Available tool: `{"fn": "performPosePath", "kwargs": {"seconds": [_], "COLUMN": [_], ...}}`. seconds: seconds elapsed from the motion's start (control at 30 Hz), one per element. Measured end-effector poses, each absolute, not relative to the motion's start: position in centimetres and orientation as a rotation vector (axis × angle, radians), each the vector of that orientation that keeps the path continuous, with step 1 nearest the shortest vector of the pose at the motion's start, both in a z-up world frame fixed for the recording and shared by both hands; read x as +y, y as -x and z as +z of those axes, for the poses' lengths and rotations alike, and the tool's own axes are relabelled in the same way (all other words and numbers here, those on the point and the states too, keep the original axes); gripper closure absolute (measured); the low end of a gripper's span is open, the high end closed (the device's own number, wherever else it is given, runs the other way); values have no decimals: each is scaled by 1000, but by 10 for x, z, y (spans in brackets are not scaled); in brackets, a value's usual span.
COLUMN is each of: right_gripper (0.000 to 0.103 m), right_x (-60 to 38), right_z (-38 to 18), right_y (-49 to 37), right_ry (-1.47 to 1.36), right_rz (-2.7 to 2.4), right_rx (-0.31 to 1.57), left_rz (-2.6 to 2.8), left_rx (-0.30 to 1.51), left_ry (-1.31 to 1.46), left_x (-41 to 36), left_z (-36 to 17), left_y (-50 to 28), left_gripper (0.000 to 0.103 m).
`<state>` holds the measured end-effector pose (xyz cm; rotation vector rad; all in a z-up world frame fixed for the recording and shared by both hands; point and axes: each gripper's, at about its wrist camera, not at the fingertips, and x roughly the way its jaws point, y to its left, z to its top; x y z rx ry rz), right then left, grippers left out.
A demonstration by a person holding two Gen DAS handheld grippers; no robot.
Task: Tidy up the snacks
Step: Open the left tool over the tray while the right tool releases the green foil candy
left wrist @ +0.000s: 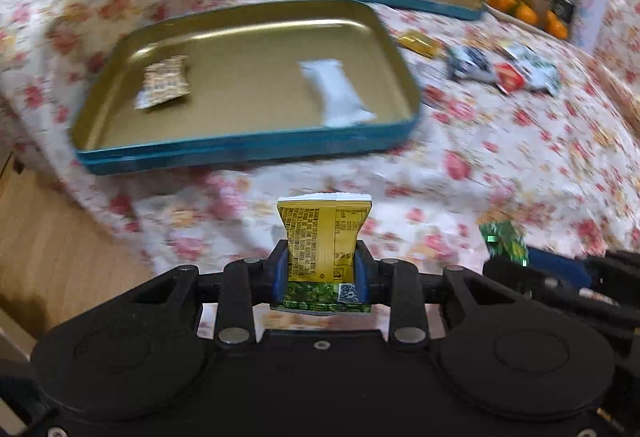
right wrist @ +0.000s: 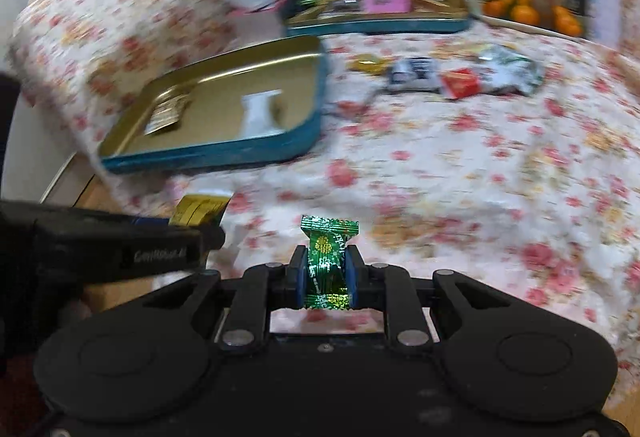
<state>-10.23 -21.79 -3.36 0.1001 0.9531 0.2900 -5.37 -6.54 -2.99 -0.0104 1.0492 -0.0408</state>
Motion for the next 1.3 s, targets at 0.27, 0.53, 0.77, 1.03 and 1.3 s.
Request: {"fn": "performPosePath", "kwargs": {"seconds": [0.27,0.53,0.77,1.03,1.3], "right_gripper": [82,82,82,82,81], "right_x": [-173,-144,-129,-116,-107], "right_z": [-22,-9,-11,-24,-41], "right_y": [83,38,-7,-43,-54], "right_ry": [-69,-68,-80,-67,-61], "right_rz": [407,414,377,359,369], "right_rx": [926,868,847,852,888], "left_rz": [75,108,69,65,103], "left_rx": [953,902,910,930,932], "left_ry": [60,98,105,210,150], "left_x": [-14,11,8,24,27], "left_z": [-1,7,-4,-15,-20], "left_y": [39,-3,-44,-61,-52], "left_gripper": [63,62,62,58,58]}}
